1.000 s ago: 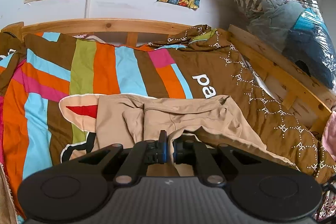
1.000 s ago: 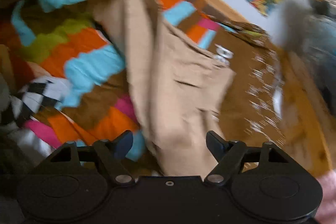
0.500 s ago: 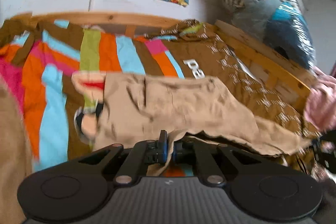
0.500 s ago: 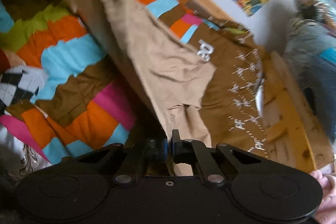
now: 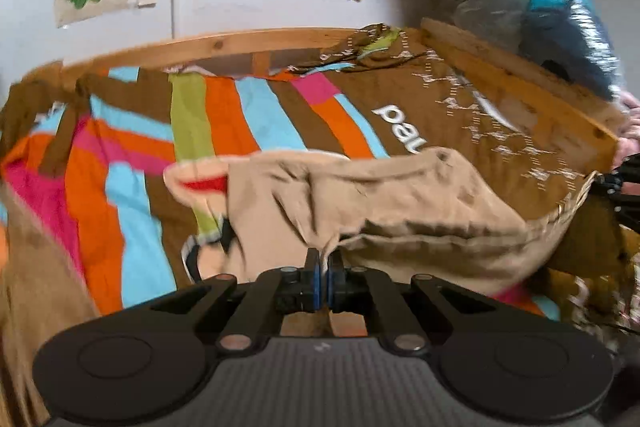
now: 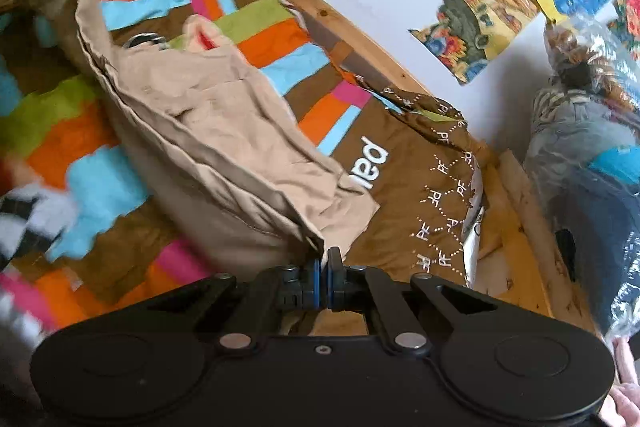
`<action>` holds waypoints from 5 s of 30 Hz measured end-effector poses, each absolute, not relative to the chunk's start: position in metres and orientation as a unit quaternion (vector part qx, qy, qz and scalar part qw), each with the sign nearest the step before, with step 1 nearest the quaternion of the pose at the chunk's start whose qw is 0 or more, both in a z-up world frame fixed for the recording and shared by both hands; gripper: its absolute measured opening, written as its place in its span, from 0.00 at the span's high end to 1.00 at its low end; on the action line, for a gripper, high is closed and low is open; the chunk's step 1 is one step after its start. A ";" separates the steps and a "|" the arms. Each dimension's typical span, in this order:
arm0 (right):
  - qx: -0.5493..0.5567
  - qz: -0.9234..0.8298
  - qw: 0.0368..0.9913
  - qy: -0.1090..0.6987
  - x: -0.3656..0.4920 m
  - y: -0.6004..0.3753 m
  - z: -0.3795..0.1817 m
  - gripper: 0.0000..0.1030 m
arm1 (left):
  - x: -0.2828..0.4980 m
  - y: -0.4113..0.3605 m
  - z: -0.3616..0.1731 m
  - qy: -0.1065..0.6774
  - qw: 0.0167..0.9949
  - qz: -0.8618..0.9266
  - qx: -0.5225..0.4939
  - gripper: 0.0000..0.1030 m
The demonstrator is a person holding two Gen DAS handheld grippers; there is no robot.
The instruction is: Fold large clothes
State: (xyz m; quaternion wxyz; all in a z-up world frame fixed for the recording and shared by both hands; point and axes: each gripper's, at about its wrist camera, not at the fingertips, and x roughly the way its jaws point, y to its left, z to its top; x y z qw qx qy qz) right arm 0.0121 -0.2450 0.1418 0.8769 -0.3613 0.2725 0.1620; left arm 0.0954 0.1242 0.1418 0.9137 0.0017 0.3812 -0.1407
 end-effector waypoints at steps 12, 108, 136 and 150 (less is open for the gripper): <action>-0.307 0.139 0.875 0.348 0.212 -0.245 0.065 0.95 | 0.295 0.096 0.026 0.481 0.872 -0.090 0.023 0.90; 0.202 -0.014 0.937 0.285 0.092 -0.395 0.026 0.94 | 0.098 0.220 0.007 0.383 0.887 0.087 -0.244 0.93; -0.079 0.105 0.965 0.229 0.205 -0.221 0.025 0.58 | 0.267 0.017 0.015 0.294 0.955 -0.023 -0.027 0.22; -0.155 0.103 0.943 0.274 0.275 -0.159 -0.045 0.57 | 0.279 0.053 -0.046 0.332 0.934 -0.005 -0.131 0.07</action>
